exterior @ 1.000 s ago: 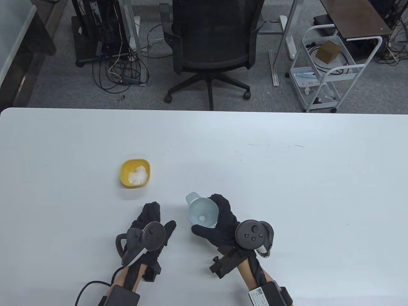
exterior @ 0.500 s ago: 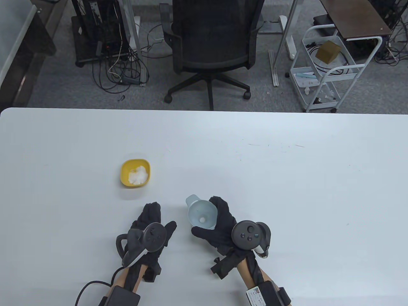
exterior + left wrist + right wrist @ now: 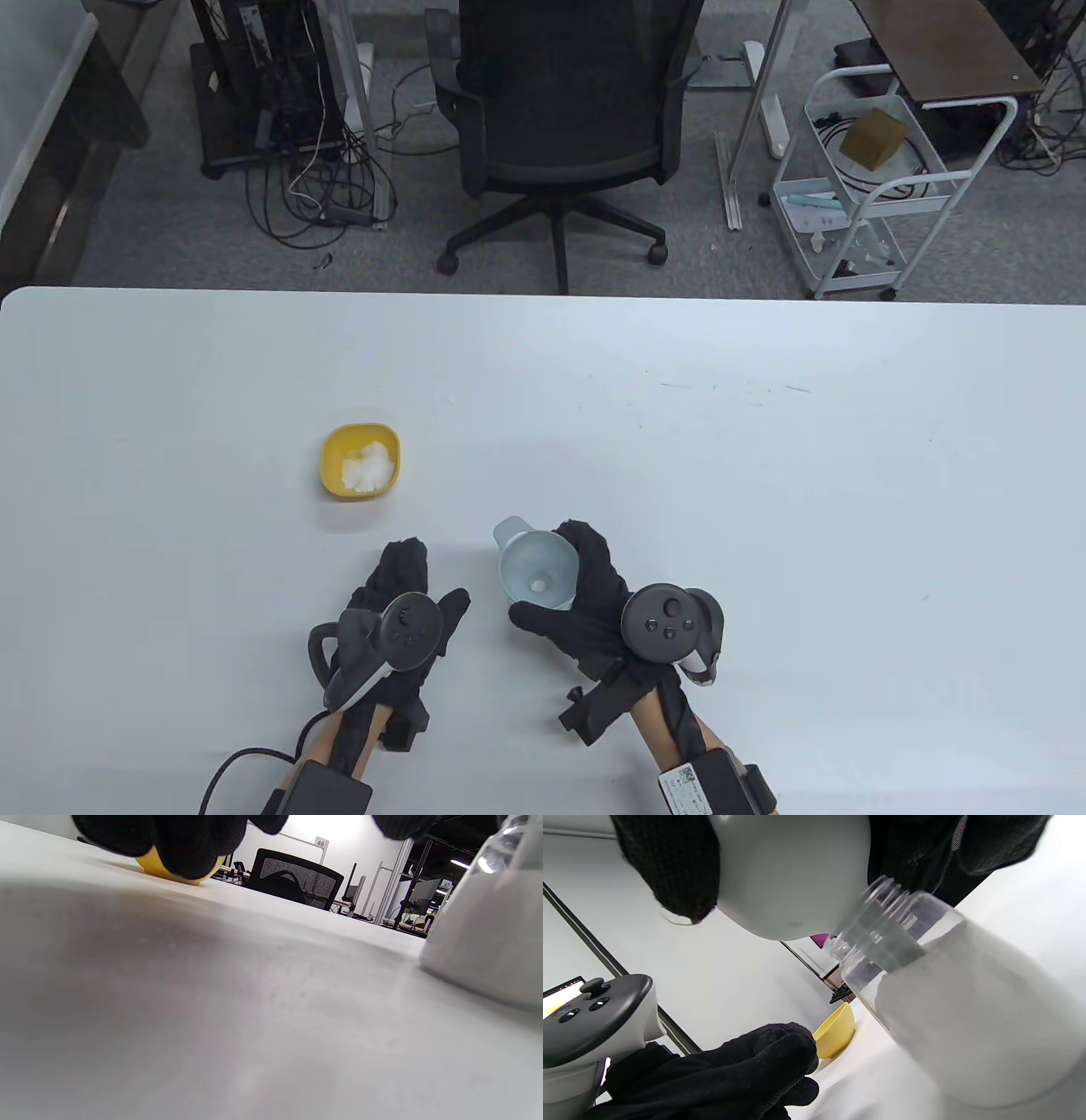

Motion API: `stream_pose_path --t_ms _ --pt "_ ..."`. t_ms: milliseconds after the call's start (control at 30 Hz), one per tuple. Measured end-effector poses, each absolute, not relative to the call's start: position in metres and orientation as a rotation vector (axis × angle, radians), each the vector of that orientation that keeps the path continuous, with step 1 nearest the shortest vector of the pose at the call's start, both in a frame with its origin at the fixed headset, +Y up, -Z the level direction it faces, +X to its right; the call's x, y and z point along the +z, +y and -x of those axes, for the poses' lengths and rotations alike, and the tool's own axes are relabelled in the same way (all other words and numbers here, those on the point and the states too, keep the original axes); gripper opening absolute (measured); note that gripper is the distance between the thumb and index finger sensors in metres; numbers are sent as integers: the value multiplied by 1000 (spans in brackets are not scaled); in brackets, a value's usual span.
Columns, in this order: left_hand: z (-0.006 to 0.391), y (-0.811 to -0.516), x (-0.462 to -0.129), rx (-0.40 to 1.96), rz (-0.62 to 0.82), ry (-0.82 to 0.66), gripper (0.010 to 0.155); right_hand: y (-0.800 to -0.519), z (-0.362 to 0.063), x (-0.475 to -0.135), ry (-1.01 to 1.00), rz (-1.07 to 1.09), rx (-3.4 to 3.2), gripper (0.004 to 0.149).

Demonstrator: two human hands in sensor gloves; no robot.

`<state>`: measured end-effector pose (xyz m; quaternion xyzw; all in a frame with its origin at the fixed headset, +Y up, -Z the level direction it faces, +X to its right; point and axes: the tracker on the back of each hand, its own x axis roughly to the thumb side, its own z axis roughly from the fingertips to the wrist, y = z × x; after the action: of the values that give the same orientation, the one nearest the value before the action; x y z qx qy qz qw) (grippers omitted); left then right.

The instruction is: Unscrew the press dispenser and pour salt into it

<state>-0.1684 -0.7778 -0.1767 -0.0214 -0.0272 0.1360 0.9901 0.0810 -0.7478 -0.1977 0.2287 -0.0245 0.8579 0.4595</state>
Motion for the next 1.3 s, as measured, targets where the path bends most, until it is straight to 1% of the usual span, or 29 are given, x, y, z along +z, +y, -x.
stream_pose_path --t_ms 800,867,900,933,967,1000,1033,1067,1300 --pt "169 -778 -177 270 47 -58 95 -736 -85 -197 -128 -587 2070 106" --pt "168 -778 -177 269 48 -58 95 -744 -82 -198 -142 -585 2135 105" --pt "168 -778 -177 268 48 -59 95 -759 -80 -201 -67 -580 2259 104" --pt "168 -778 -176 268 46 -60 95 -763 -88 -200 -89 -599 2259 107" --pt "167 -778 -176 268 47 -61 95 -760 -84 -202 -100 -535 2116 107" --pt "167 -777 -176 268 45 -63 95 -760 -84 -201 -56 -502 2118 106" --pt "166 -777 -175 264 43 -66 95 -760 -84 -199 -63 -558 2192 106" --pt "166 -777 -175 261 46 -67 95 -759 -84 -200 -113 -590 2236 106" --pt "166 -777 -175 267 48 -65 95 -757 -82 -199 -71 -581 2214 107"
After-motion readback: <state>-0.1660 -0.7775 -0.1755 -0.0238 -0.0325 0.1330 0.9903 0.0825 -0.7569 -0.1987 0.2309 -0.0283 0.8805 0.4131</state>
